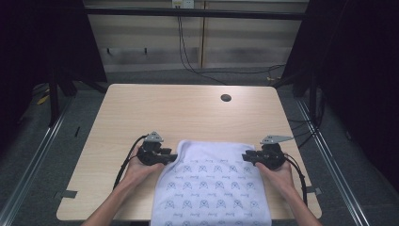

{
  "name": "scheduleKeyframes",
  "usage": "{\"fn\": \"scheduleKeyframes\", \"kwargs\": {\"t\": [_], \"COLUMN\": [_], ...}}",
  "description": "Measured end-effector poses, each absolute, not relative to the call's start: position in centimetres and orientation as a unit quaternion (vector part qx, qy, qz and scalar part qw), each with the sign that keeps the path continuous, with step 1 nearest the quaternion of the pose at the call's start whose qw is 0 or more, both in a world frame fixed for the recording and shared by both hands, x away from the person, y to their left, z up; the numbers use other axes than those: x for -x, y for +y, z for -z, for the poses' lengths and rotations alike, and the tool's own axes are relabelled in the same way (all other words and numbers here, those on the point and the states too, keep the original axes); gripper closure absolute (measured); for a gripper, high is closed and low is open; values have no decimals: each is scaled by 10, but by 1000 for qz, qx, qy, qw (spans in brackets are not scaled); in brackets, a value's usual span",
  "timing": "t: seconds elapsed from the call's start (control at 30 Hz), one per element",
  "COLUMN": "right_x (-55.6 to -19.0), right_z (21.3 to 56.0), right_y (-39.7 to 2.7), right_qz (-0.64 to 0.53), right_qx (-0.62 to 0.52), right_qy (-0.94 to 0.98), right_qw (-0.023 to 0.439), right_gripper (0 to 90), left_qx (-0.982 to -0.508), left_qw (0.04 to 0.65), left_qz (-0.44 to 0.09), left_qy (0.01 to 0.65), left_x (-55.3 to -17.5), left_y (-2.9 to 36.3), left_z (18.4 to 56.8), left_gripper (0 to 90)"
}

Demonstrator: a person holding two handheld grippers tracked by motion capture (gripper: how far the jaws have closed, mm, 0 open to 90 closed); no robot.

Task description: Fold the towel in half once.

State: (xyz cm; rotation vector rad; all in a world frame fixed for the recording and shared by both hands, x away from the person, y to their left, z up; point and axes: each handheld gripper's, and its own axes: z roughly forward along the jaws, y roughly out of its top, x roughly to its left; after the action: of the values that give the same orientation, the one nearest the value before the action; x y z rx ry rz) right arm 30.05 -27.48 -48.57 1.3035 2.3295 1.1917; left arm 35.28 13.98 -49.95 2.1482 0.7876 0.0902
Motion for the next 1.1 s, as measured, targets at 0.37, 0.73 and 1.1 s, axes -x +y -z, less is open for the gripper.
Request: {"fn": "scheduleKeyframes", "kwargs": {"t": [0.37, 0.73, 1.1], "right_x": [-325, -340, -347], "right_z": [490, 500, 502], "right_y": [-282, -294, -287], "right_qz": [-400, -376, -359], "right_qx": [-457, -479, -474], "right_qy": [785, 781, 791], "right_qw": [125, 139, 146], "right_gripper": [694, 568, 550], "left_qx": [-866, -830, -813], "left_qw": [418, 453, 458], "left_qz": [-23, -27, -40], "left_qy": [274, 324, 356], "left_x": [-346, -360, -369], "left_y": [117, 146, 175], "left_z": [498, 488, 485], "left_gripper": [729, 772, 828]}}
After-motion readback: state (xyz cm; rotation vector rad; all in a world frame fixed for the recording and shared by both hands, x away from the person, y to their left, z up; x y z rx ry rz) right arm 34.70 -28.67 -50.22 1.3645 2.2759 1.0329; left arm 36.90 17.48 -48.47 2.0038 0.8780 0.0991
